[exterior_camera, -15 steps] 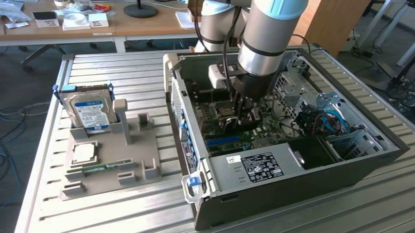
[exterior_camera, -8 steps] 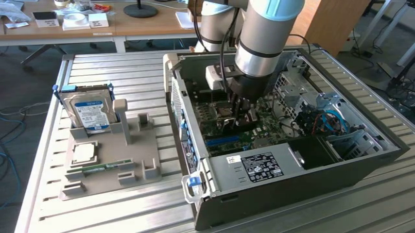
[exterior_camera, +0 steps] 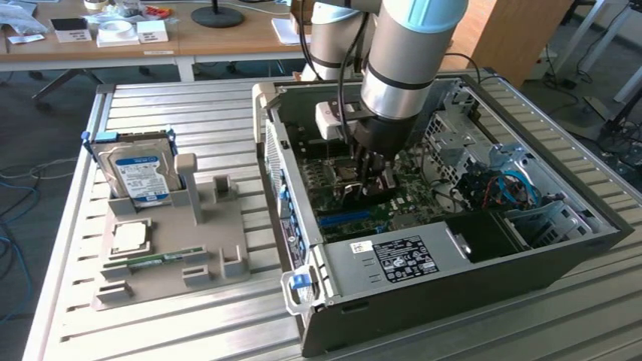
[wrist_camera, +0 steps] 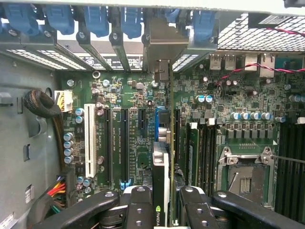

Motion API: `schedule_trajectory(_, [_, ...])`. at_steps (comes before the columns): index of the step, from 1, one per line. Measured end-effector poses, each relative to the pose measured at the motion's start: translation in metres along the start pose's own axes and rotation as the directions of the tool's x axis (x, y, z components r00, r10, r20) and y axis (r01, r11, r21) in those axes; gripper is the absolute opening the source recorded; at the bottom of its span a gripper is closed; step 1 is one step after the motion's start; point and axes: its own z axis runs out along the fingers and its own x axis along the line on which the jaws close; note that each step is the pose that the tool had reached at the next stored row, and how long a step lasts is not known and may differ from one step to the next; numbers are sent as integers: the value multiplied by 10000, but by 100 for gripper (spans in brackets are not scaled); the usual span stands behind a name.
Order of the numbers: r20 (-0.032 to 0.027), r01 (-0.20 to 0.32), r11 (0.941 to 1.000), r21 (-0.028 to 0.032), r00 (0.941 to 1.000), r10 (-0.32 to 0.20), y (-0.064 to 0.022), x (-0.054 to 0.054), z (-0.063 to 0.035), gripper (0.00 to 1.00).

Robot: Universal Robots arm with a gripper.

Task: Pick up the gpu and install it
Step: 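Insert the gpu into the slot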

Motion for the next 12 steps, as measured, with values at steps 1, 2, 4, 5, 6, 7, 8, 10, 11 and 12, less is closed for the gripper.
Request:
schedule_trajectory(1, [0,1,10000,-1,10000,-1,0,0,0,26])
schedule_trajectory(2, [0,0,10000,0,10000,0,0,0,0,26])
schedule_trajectory(4, [0,-1,10000,0,10000,1,3,0,0,26])
schedule_trajectory(5, [0,-3,10000,1,10000,3,9,0,1,26])
schedule_trajectory(6, [0,-2,10000,1,10000,2,11,0,1,26])
schedule_trajectory(7, [1,1,10000,0,10000,-1,11,0,1,26])
schedule_trajectory(8, [0,1,10000,0,10000,-1,12,0,0,26])
schedule_trajectory(10, [1,0,10000,0,10000,0,14,0,5,26])
schedule_trajectory(11, [2,0,10000,1,10000,0,14,1,12,26])
schedule_trajectory(12, [1,-1,10000,0,10000,1,15,1,18,26])
